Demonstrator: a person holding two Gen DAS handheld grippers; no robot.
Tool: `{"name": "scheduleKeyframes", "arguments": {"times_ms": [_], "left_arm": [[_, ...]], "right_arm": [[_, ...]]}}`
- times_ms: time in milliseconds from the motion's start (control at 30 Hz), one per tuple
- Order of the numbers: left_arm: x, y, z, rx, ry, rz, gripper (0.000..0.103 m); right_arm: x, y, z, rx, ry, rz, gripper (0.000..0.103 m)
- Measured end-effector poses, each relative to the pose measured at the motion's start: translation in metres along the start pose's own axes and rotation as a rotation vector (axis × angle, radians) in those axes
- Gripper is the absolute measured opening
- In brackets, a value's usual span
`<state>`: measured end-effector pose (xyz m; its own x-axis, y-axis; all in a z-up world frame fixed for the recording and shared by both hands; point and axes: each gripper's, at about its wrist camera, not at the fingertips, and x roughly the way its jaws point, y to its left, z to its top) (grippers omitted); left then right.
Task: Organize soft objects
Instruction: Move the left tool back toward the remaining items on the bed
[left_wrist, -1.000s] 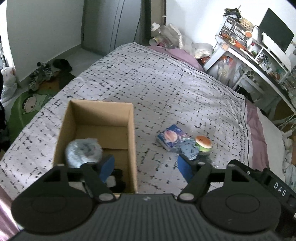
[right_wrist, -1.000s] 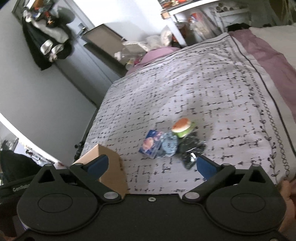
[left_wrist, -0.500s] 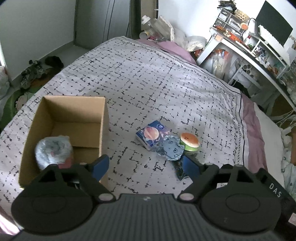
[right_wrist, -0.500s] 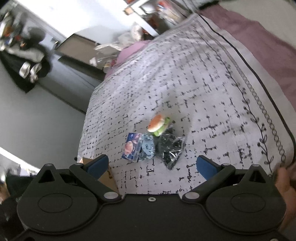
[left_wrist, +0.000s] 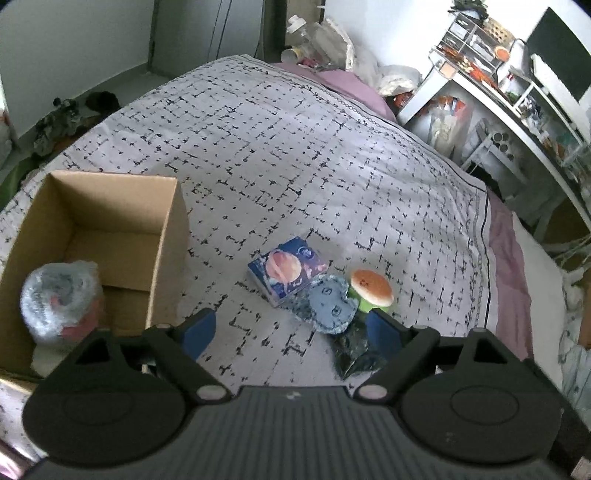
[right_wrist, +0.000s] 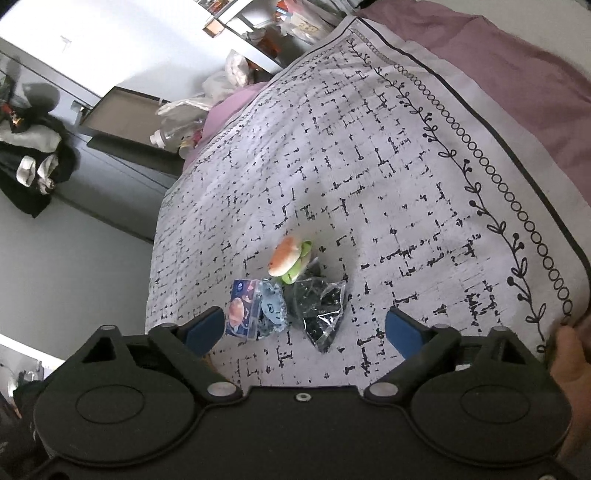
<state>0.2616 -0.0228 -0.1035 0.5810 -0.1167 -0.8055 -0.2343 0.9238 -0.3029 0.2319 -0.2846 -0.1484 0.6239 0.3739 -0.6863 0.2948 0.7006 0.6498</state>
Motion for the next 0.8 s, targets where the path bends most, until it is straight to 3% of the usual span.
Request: {"name": "scheduleKeyframes", "arguments": {"times_ms": [133,367,600,800], "left_arm": [[0.013,-0.003,0.004,-0.011,0.009,-0.018,0.088],[0.037,-0.009,0.009,0.007,0.022,-0.05,0.087],[0.072,-0.013,0.011,0.0,0.077,-0.085,0.084],[0.098,-0.013,0.014,-0.009,0.125,-0.105,0.083]], "right_arm": [[0.008,-0.003,0.0,0.029,0.013,-0.006,0.081],[0.022,-0.011,0.001,0.063,0.035,-0.036,0.076],[0.039,-0.011,0.001,0.044,0.044,-0.054,0.071],[0.057,-0.011,0.003,0.047,0.065,-0.059,0.059]]}}
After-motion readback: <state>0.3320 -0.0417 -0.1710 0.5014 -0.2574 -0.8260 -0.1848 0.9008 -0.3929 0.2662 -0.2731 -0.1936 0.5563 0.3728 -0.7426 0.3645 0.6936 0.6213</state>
